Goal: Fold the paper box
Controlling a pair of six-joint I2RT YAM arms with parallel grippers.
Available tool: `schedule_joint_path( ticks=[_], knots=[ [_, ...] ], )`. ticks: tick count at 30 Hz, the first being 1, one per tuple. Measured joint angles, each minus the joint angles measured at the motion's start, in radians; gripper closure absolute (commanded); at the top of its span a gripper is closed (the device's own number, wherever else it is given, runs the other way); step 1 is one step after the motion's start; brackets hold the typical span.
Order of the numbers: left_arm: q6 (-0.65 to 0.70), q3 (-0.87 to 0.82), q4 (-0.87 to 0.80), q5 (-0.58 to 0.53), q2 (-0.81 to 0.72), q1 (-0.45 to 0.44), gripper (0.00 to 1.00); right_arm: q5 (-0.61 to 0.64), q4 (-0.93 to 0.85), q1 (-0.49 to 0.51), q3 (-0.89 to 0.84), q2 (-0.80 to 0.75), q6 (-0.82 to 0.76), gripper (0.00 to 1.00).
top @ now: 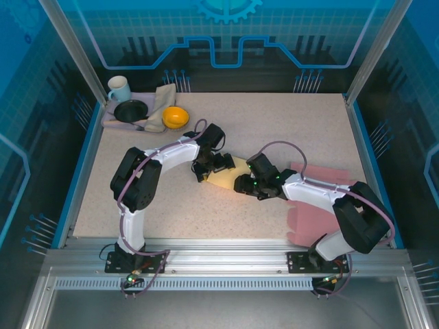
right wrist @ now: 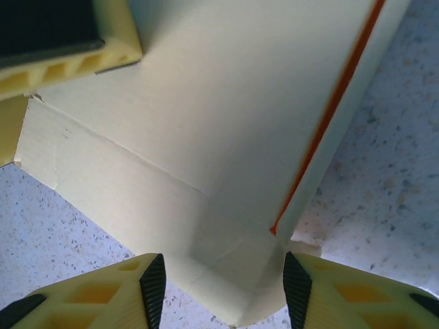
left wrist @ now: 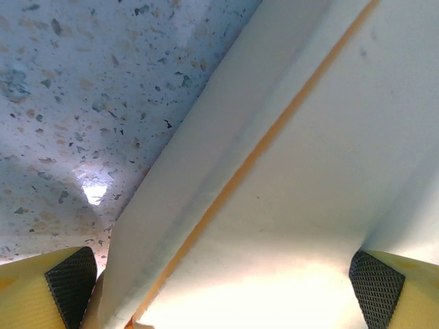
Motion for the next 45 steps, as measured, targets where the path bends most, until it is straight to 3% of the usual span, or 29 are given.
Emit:
schedule_joint_path(
  ticks=[16, 22, 34, 45],
  knots=[
    [0.0, 0.0, 0.0, 0.0, 0.0, 0.0, 0.01, -0.022, 0.029, 0.0, -0.003, 0.024, 0.019, 0.45],
    [0.0, -0.004, 0.005, 0.0, 0.0, 0.0, 0.01, -0.05, 0.062, 0.0, -0.019, 0.024, 0.057, 0.49],
    [0.0, -0.004, 0.005, 0.0, 0.0, 0.0, 0.01, 0.001, 0.001, 0.0, -0.001, 0.024, -0.013, 0.68],
    [0.0, -0.004, 0.012, 0.0, 0.0, 0.0, 0.01, 0.053, -0.01, 0.001, 0.002, 0.028, -0.064, 0.69]
  ],
)
